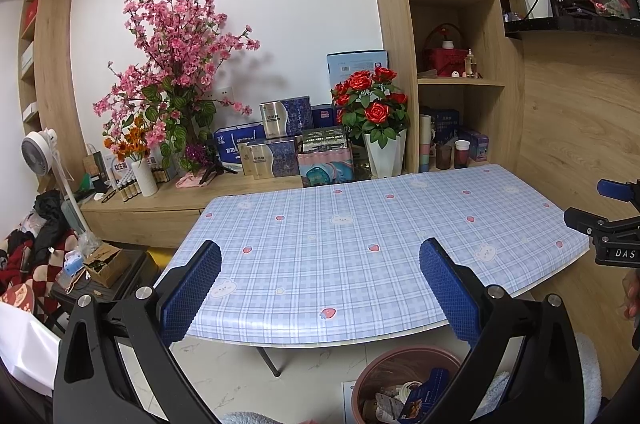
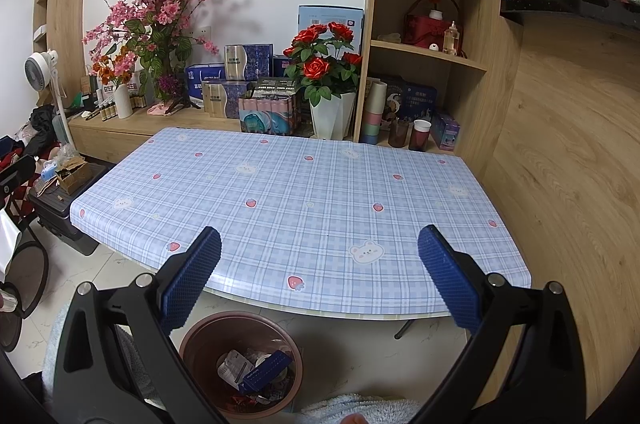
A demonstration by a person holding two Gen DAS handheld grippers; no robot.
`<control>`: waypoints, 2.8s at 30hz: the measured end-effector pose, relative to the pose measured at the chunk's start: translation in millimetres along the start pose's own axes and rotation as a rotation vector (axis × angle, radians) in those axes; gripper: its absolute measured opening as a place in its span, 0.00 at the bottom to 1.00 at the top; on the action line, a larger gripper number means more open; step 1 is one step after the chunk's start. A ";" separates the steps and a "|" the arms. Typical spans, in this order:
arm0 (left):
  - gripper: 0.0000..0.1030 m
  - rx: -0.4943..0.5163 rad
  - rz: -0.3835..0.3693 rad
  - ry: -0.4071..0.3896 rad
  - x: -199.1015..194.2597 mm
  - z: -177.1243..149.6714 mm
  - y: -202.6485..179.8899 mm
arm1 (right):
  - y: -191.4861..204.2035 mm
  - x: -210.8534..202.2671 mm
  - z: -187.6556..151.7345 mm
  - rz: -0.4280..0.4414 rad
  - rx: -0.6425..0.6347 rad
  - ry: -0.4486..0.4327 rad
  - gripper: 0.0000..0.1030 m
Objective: Collect trash
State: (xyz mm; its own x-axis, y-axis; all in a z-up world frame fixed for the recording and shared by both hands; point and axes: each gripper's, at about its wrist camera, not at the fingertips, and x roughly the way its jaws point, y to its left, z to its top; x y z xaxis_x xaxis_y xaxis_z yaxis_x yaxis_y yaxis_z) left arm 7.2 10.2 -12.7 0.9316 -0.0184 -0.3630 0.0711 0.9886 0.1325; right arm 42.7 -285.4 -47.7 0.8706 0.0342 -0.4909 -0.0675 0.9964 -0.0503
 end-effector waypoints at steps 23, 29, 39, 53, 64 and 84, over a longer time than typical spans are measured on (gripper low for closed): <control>0.94 -0.009 -0.001 0.003 0.6 -5.5 2.9 | -6.6 -2.3 -0.2 0.025 0.034 -0.015 0.94; 0.94 -0.013 -0.013 -0.013 -0.7 -9.5 1.9 | -4.5 -5.4 2.6 0.008 0.015 -0.036 0.95; 0.94 -0.020 0.002 0.000 -5.8 -7.1 -2.7 | 0.4 -8.9 -0.9 -0.046 0.036 -0.034 0.94; 0.94 0.031 0.060 -0.044 -24.5 -4.4 -13.6 | 6.1 -14.5 -2.1 -0.027 0.064 -0.048 0.94; 0.94 0.066 0.064 -0.020 -26.2 -0.2 -20.8 | 12.1 -17.8 -0.6 -0.052 0.044 -0.042 0.94; 0.94 -0.015 0.026 0.004 -25.4 2.8 -8.1 | 12.5 -18.5 2.1 -0.064 0.051 -0.042 0.94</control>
State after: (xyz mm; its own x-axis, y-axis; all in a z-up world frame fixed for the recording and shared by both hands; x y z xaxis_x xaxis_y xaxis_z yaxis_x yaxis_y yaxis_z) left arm -16.0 2.2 -2.0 0.9315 0.0078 -0.3636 0.0417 0.9909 0.1282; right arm 26.7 -273.4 -37.4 0.8922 -0.0278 -0.4507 0.0132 0.9993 -0.0357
